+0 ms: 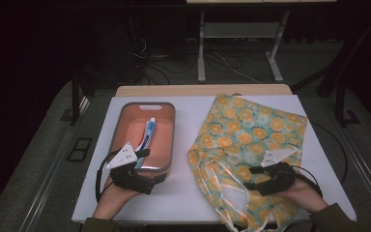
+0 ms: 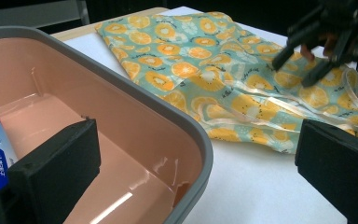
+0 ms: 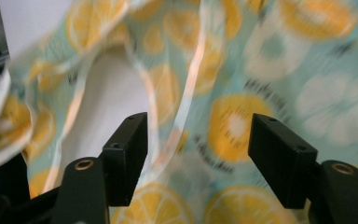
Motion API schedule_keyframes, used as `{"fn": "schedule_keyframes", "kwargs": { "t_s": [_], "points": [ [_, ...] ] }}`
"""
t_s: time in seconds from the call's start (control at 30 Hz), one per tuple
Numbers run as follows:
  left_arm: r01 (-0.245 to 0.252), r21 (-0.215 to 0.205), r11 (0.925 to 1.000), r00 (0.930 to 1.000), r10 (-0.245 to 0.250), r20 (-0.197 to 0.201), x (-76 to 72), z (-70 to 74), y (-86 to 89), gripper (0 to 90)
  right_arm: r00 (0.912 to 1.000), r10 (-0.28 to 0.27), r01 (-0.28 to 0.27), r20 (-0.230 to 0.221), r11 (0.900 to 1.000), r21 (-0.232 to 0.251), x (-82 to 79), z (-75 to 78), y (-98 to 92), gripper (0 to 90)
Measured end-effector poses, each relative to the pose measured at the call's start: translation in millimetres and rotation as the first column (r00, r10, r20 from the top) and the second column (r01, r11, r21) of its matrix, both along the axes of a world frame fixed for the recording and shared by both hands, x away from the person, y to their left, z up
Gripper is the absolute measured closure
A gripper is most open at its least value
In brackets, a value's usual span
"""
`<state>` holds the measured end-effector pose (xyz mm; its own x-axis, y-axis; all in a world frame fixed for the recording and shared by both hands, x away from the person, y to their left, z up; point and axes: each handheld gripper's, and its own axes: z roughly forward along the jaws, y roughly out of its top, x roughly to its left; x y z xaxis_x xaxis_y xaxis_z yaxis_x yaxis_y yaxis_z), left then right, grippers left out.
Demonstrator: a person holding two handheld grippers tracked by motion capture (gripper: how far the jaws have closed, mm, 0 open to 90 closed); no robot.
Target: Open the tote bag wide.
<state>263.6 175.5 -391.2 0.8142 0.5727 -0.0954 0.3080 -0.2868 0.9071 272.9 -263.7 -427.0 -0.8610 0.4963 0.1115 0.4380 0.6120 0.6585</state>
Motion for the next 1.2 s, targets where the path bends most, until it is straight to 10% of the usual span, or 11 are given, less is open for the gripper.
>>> {"fn": "schedule_keyframes", "kwargs": {
  "t_s": [0.13, 0.47, 1.1, 1.2],
  "points": [
    [-0.001, 0.002, 1.0000, 1.0000, 0.001, 0.001, -0.4, -0.2, -0.4, 0.0, 0.9967, 0.072, -0.068, 0.037, 0.993, -0.100, -8.1, -15.9, 14.3, 47.6],
    [-0.002, 0.003, 1.0000, 1.0000, 0.002, 0.003, -0.1, -0.2, -0.5, 0.0, 0.9948, 0.083, -0.077, 0.059, 0.992, -0.100, -10.7, -16.0, 16.4, 88.7],
    [0.001, 0.002, 1.0000, 1.0000, -0.001, 0.001, 0.1, 0.0, -0.3, 0.0, 0.9993, -0.006, 0.006, 0.037, 1.000, 0.003, 25.4, -12.0, 75.5, 88.3],
    [0.003, 0.002, 1.0000, 1.0000, -0.003, 0.002, 0.1, 0.0, -0.1, 0.0, 0.9985, 0.036, -0.037, 0.042, 0.999, 0.039, 16.6, -2.7, 70.7, 63.2]
  ]
}}
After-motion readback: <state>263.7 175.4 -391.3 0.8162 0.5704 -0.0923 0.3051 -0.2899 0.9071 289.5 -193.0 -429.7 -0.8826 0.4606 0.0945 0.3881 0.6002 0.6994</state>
